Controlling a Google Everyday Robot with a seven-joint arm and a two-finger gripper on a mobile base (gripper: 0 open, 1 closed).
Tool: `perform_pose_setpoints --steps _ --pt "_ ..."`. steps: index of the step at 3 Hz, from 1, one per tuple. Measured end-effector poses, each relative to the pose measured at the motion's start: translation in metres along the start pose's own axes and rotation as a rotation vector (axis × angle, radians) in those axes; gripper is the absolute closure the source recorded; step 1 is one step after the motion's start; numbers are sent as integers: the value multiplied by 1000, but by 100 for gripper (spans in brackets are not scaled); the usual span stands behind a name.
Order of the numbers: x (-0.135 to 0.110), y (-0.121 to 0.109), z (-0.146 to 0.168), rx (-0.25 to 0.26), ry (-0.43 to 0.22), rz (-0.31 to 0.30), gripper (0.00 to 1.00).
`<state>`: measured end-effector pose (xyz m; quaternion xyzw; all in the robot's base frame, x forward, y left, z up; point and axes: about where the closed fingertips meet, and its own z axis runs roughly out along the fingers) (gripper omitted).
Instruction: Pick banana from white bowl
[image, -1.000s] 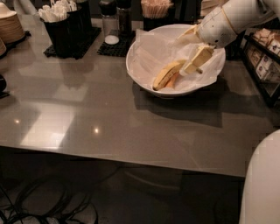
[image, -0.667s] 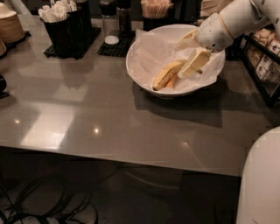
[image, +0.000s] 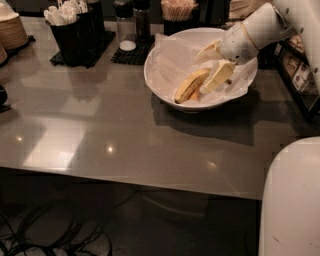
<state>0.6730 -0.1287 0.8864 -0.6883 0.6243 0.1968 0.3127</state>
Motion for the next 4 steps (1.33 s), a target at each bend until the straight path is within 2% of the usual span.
perform_pose_setpoints --steps 2,3,4 --pt "-2 -2 30 -86 82 -55 26" --pt "2 0 44 -128 112 -69 45" --pt "2 1 44 -131 112 -67 68"
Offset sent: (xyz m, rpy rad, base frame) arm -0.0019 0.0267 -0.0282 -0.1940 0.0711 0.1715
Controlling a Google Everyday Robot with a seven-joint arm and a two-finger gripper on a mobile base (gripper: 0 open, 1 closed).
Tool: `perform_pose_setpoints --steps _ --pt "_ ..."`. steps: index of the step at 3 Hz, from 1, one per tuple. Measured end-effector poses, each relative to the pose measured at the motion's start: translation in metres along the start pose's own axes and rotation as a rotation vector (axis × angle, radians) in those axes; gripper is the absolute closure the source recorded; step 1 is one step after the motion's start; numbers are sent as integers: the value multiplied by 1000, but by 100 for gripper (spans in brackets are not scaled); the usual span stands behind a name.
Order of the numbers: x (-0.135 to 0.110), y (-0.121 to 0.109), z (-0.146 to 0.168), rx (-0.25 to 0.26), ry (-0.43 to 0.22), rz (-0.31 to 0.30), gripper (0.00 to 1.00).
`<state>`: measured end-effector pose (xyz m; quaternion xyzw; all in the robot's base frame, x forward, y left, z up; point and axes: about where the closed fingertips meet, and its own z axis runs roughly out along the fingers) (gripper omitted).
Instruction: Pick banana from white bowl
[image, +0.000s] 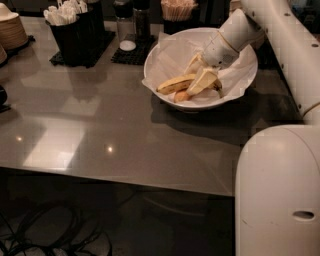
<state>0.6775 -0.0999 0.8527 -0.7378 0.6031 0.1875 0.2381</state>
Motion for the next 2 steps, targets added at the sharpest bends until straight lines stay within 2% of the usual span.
perform_pose_setpoints --steps 1,2 --pt "6 5 -4 7 2 9 91" --pt "5 10 -12 9 19 4 100"
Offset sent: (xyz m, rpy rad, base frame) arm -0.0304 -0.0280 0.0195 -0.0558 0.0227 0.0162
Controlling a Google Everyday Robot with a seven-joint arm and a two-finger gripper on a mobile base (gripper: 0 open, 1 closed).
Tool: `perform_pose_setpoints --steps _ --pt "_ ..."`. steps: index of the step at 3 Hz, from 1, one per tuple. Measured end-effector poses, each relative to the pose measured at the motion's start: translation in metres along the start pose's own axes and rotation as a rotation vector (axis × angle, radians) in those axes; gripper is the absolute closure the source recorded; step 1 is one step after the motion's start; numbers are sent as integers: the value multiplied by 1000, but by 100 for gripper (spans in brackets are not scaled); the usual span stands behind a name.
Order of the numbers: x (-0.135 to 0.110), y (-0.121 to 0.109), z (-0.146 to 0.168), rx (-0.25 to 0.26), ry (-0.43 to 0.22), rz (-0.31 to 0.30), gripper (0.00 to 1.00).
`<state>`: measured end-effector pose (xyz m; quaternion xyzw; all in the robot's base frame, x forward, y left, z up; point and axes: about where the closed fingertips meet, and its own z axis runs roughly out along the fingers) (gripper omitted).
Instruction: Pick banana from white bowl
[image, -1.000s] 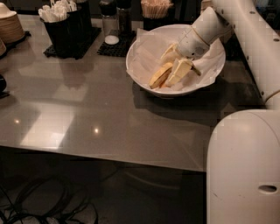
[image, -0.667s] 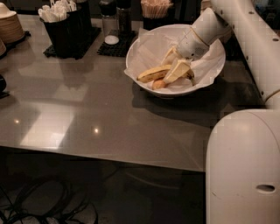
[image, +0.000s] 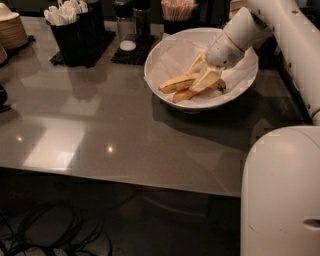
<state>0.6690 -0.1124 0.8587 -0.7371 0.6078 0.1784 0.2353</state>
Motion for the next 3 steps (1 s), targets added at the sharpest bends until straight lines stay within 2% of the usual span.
perform_pose_setpoints --steps 1,2,3 --pt "-9 1 -14 -17 133 1 100" --pt "-22 -6 -35 7 319 -13 100" --pt "-29 -13 -56 52 366 -32 100"
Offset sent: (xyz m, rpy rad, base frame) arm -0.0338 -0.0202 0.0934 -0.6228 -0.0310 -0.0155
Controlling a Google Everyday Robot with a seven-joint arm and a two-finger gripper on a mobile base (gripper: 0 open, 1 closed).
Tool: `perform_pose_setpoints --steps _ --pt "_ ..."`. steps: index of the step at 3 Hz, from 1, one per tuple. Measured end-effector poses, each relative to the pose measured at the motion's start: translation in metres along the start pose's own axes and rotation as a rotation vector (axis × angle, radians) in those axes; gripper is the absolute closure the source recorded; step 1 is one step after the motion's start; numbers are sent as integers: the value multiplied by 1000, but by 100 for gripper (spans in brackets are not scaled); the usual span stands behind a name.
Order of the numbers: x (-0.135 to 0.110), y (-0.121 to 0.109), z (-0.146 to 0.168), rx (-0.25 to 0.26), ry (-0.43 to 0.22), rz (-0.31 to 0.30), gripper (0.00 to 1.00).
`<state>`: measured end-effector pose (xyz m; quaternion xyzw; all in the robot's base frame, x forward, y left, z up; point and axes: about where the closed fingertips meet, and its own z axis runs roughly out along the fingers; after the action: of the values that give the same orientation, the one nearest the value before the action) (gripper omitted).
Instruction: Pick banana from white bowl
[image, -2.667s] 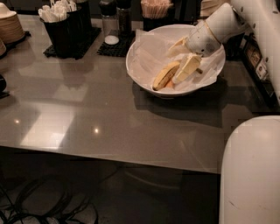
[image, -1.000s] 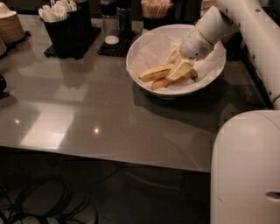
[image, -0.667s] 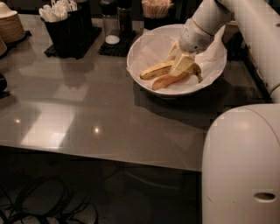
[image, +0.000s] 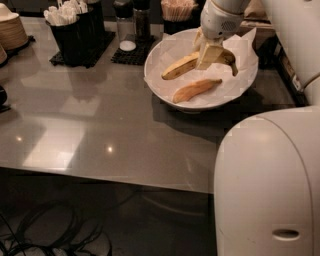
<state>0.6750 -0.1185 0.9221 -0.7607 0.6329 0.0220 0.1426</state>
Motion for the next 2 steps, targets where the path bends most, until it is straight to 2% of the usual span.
perform_pose_setpoints --steps 1,2 --pt "0 8 -13 27 -166 6 100" --pt "18 37 -36 54 -399 59 100"
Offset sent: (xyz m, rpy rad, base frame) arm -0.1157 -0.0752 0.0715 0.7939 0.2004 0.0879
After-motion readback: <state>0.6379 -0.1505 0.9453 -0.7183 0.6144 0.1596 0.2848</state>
